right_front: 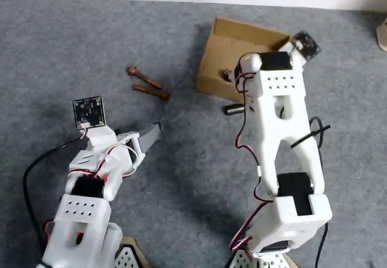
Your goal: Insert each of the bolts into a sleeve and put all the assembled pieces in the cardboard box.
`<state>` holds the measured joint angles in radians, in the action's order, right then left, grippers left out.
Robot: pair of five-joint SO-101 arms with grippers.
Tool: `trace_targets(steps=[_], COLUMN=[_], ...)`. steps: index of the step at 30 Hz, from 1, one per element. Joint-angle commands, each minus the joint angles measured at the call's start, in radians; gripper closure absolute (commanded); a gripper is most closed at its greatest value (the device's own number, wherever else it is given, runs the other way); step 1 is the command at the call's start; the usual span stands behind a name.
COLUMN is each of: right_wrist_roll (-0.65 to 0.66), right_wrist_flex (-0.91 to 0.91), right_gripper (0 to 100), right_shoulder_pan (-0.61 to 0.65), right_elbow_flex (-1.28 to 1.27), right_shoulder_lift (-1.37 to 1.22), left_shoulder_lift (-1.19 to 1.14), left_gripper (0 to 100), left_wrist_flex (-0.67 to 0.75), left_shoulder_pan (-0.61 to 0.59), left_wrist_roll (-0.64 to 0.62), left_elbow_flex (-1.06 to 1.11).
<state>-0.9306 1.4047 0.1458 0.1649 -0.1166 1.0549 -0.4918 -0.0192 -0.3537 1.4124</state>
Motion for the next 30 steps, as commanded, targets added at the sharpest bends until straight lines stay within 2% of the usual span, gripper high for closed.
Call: trace_targets(steps=[1,16,21,26,30], right_wrist_roll=[-0.025,-0.025,-0.084,-0.115,-0.117], right_wrist_flex=[0.012,-0.501,-0.561,-0.605,-0.615], right_gripper=[85.0,85.0,85.8,94.3,90.6], right_shoulder_pan=[0.016,0.015,0.015,0.016,0.016], right_elbow_flex=[-0.028,-0.395,-0.403,-0.403,-0.403], right_shoulder_lift=[0.054,0.056,0.054,0.054,0.048], left_shoulder_lift=[-0.005,-0.005,-0.005,-0.005,-0.005], left_gripper=[66,66,66,66,66], left_wrist_flex=[0.021,0.021,0.021,0.021,0.021], left_shoulder_pan=[-0.001,-0.001,-0.001,-0.001,-0.001], left_wrist_roll=[0.005,0.005,0.005,0.005,0.005], left_elbow_flex=[-0.002,-0.002,-0.002,-0.002,-0.002])
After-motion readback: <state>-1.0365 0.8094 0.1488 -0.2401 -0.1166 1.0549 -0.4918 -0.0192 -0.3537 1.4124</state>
